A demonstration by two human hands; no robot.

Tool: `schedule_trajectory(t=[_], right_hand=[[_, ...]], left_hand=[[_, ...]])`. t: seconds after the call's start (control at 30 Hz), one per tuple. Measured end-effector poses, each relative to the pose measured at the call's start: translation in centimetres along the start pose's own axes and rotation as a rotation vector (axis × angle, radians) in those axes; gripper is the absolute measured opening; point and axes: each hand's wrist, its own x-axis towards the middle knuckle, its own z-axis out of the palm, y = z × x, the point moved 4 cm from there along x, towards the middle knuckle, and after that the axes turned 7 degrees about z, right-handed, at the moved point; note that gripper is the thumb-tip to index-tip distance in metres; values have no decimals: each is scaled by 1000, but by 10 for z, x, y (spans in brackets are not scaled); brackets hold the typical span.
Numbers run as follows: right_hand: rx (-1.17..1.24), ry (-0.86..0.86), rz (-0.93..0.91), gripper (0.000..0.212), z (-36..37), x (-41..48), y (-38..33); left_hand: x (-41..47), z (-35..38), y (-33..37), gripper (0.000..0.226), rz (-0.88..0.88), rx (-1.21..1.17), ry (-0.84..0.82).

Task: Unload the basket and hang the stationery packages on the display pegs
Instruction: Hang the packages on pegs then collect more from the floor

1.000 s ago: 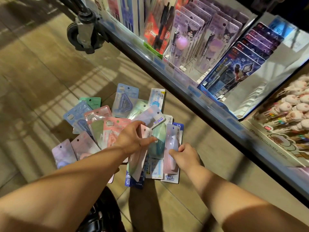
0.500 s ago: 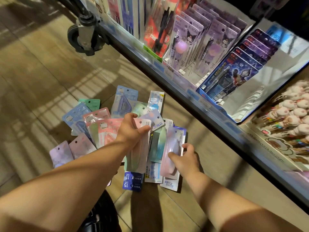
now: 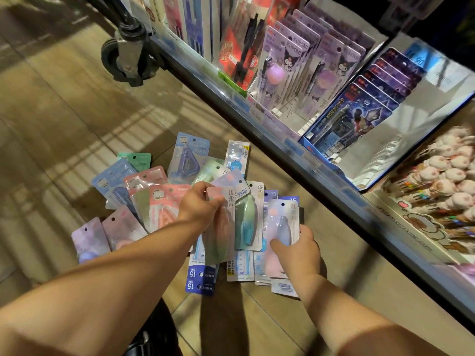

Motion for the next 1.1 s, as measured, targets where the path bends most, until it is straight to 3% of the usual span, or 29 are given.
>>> schedule_trajectory(t=[0.13, 0.33, 0.53, 0.63, 0.7, 0.83, 0.93, 1.1], right_hand=[[-26, 31, -108, 49, -5, -2, -5], [-4, -78, -128, 49, 3, 4, 4], [67, -140, -86, 24, 3, 1, 12], [48, -119, -89, 21, 3, 0, 13], [7, -139, -110, 23, 7, 0, 12], [-138, -184, -148, 46, 16, -2, 6], [-260, -112, -176, 58, 15, -3, 3], [-384, -56, -188, 54, 15, 0, -4]], left_hand=[[-1, 5, -1, 21, -28, -29, 2], [-6, 12, 2, 15, -44, 35, -50], [-16, 24, 0, 16, -95, 92, -125], [-21, 34, -6, 11, -123, 93, -143], [-25, 40, -6, 7, -119, 118, -152], [-31, 53, -7, 19, -110, 173, -201], [-32, 54, -9, 18, -138, 181, -218], [-27, 43, -8, 19, -141, 276, -170]])
